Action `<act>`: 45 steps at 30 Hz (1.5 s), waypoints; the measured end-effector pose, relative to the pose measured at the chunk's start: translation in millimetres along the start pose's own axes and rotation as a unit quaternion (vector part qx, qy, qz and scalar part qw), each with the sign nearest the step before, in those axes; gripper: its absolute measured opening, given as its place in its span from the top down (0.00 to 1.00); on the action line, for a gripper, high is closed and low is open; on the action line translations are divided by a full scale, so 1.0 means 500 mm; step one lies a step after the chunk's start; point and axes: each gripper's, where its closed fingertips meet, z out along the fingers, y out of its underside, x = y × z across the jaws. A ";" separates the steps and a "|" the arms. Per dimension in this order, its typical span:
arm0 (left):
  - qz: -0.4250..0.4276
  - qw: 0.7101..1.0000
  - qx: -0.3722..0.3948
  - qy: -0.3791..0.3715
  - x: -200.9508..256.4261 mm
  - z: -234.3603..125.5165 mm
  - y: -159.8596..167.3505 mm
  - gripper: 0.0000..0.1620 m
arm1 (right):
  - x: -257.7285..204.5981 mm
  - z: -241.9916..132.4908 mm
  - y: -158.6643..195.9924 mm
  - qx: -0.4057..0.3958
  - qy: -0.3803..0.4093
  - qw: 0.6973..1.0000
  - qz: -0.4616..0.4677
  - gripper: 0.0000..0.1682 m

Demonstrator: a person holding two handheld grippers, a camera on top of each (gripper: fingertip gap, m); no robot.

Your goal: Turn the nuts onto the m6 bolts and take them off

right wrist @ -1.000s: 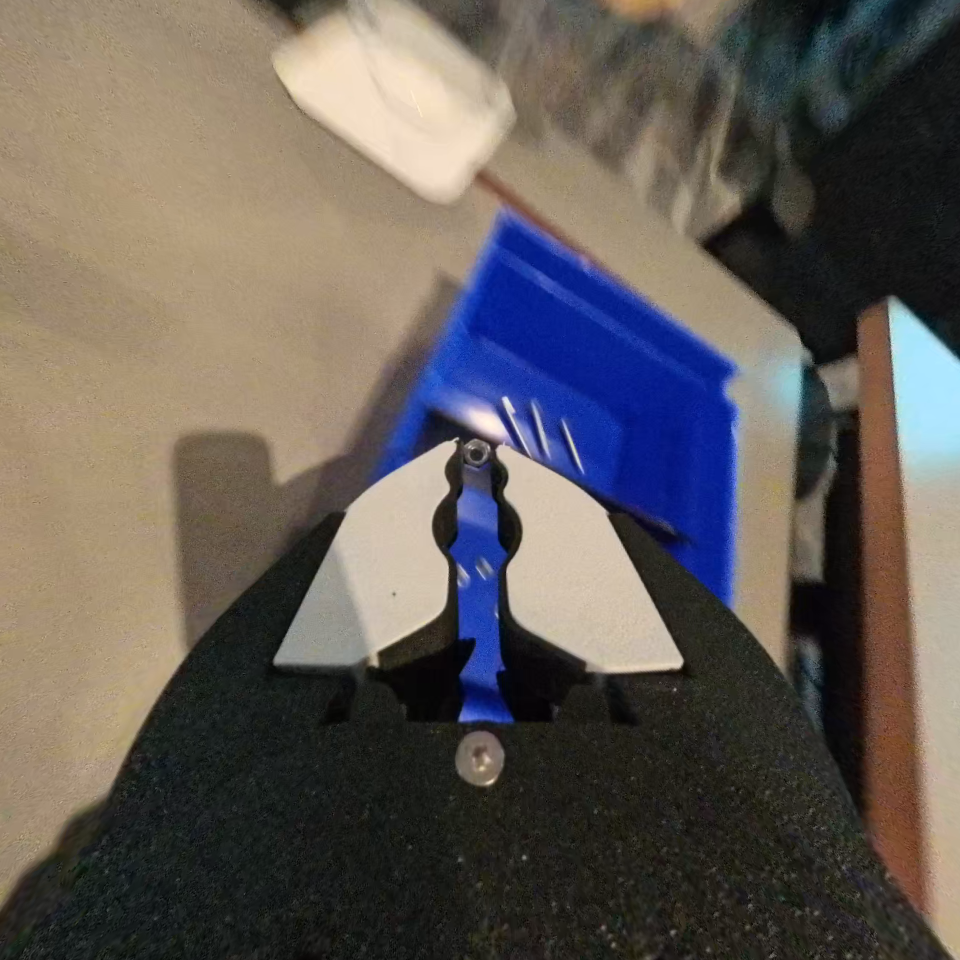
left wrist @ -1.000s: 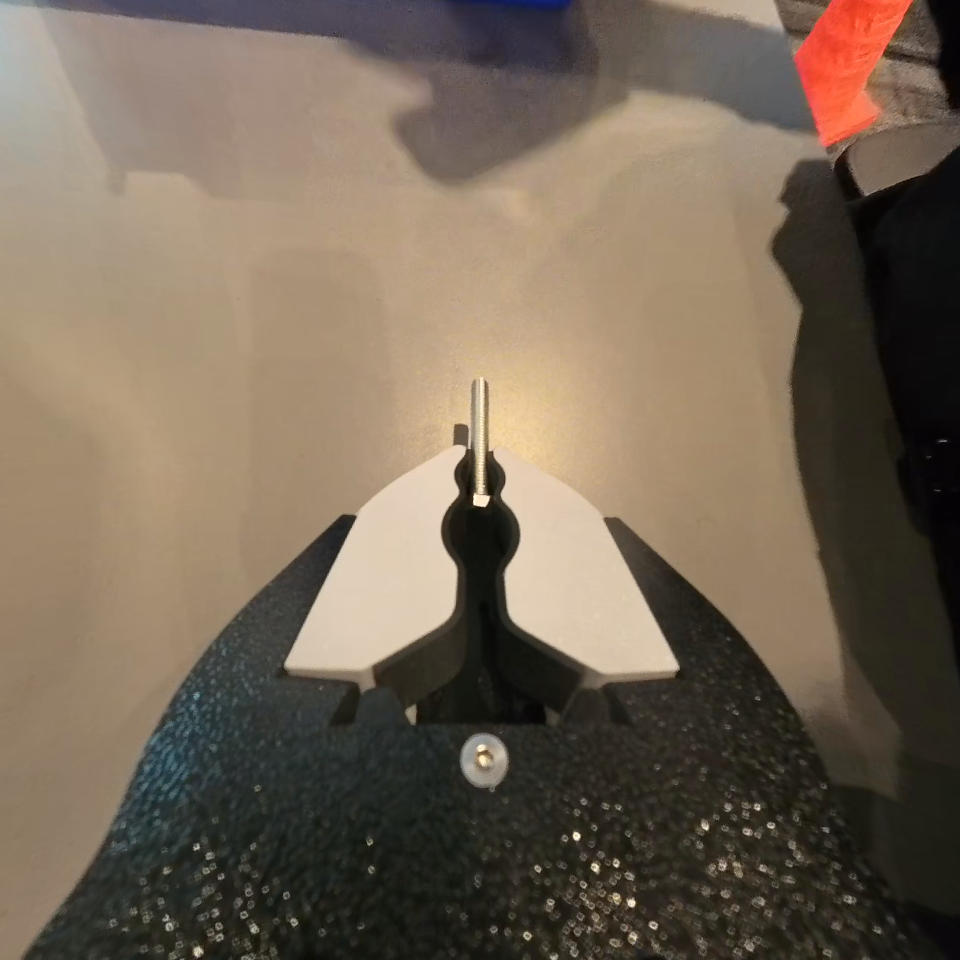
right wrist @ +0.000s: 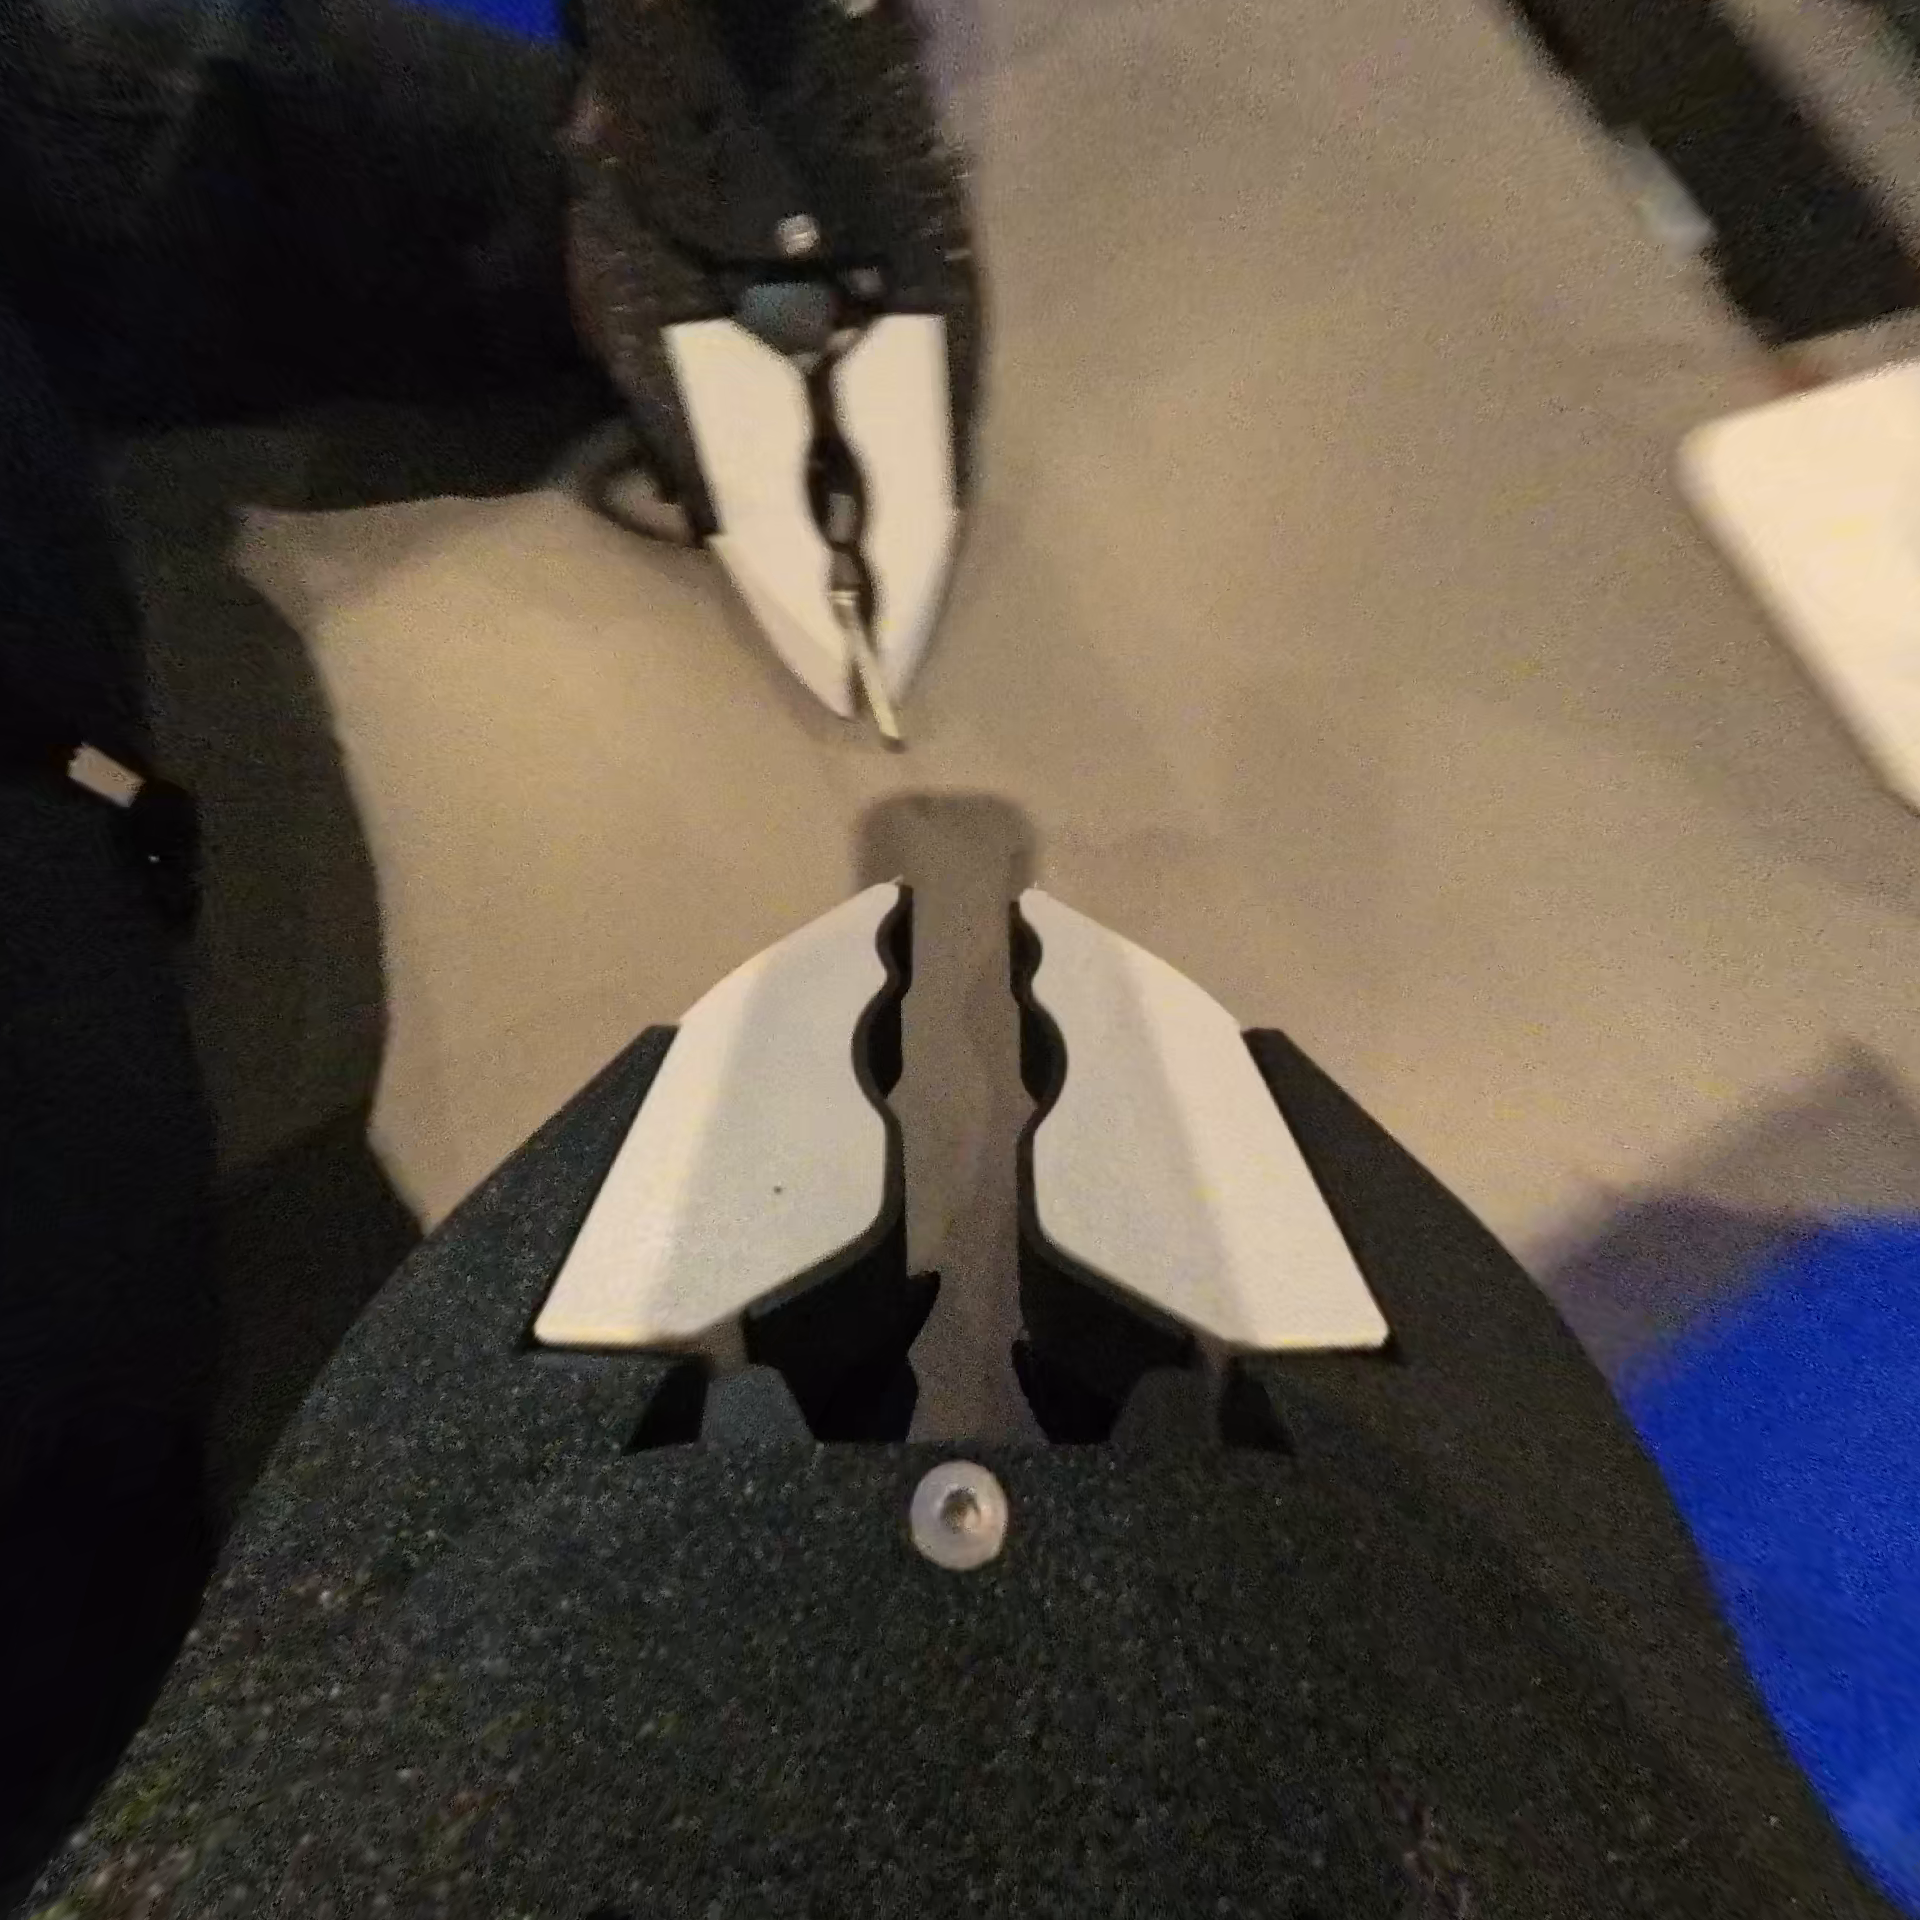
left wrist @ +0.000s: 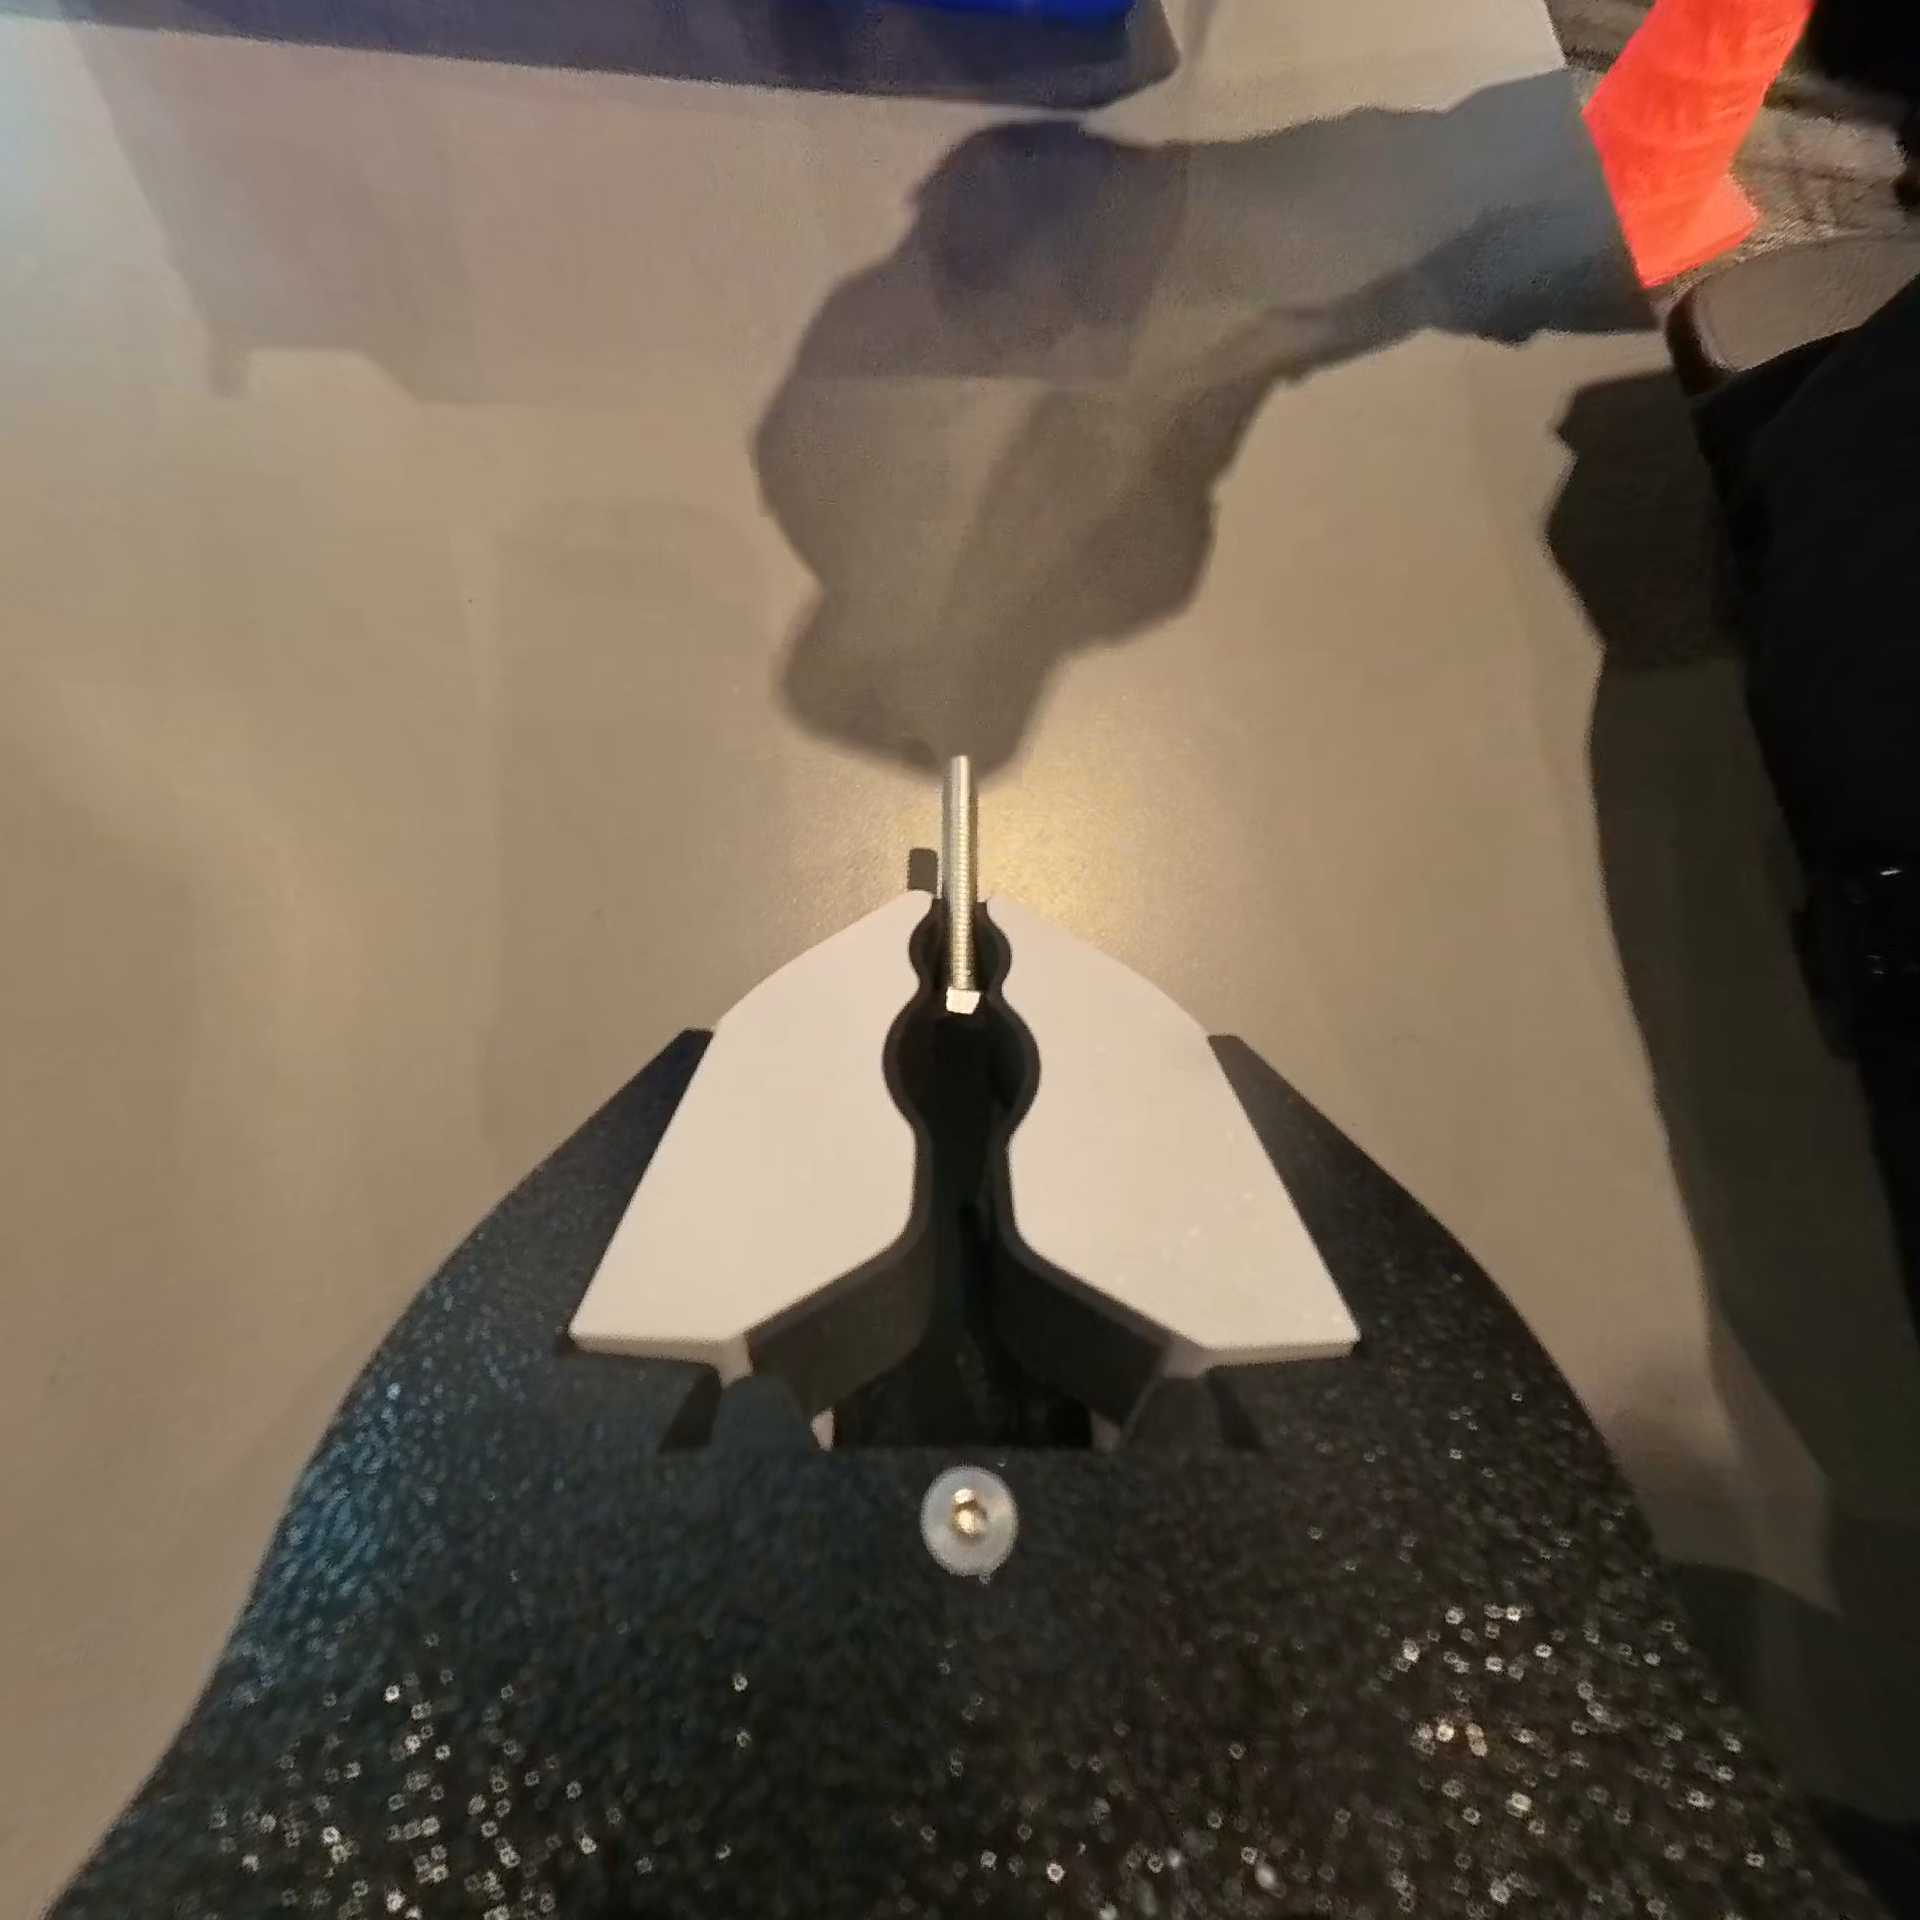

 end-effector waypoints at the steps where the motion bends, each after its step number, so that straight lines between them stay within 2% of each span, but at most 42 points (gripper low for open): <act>1: 0.001 1.000 0.000 0.000 0.000 0.000 0.000 0.97 | -0.020 0.041 0.006 0.009 -0.039 0.999 0.005 0.90; 4: 0.001 1.000 0.000 0.000 0.001 0.000 0.000 0.97 | -0.035 0.122 0.013 0.029 -0.076 0.997 0.005 0.89; 7: 0.002 1.000 0.000 0.002 0.002 0.000 0.001 0.97 | -0.047 0.157 -0.004 0.052 -0.098 0.994 -0.006 0.89; 13: 0.005 1.000 -0.001 0.003 0.004 0.000 0.001 0.97 | -0.047 0.184 -0.013 0.033 -0.098 0.994 -0.040 0.92; 15: 0.006 1.000 -0.001 0.005 0.006 0.000 0.001 0.97 | -0.046 0.191 -0.008 0.021 -0.096 0.994 -0.048 0.96; 20: 0.007 1.000 0.001 0.010 0.008 -0.001 0.001 0.97 | -0.049 0.189 -0.009 0.021 -0.102 0.993 -0.052 0.96; 22: -0.007 1.000 0.011 0.012 0.004 -0.004 -0.004 0.85 | -0.048 0.186 -0.010 0.025 -0.100 0.994 -0.045 0.96; 26: -0.040 0.995 0.087 0.002 -0.014 -0.035 -0.035 0.62 | -0.028 0.158 -0.018 0.038 -0.088 0.995 -0.013 0.97; 29: -0.049 0.990 0.134 -0.013 -0.027 -0.058 -0.051 0.56 | 0.013 0.100 -0.035 0.041 -0.037 0.998 -0.003 0.97; 31: -0.049 0.990 0.129 -0.014 -0.028 -0.055 -0.049 0.55 | 0.070 0.029 -0.051 0.044 0.038 0.998 -0.010 0.97; 33: -0.043 0.993 0.111 -0.017 -0.026 -0.047 -0.043 0.55 | 0.164 -0.064 -0.048 0.021 0.161 0.987 -0.016 0.97; 35: -0.038 0.994 0.099 -0.018 -0.024 -0.041 -0.039 0.56 | 0.266 -0.165 -0.002 -0.070 0.295 0.952 -0.032 0.97; 38: -0.038 0.995 0.094 -0.015 -0.023 -0.039 -0.037 0.57 | 0.373 -0.260 0.106 -0.221 0.359 0.906 0.008 0.97; 41: -0.041 0.994 0.099 -0.014 -0.024 -0.041 -0.039 0.58 | 0.463 -0.284 0.210 -0.308 0.337 0.888 0.051 0.97; 45: -0.045 0.994 0.100 -0.012 -0.024 -0.041 -0.040 0.58 | 0.532 -0.265 0.322 -0.390 0.267 0.878 0.078 0.96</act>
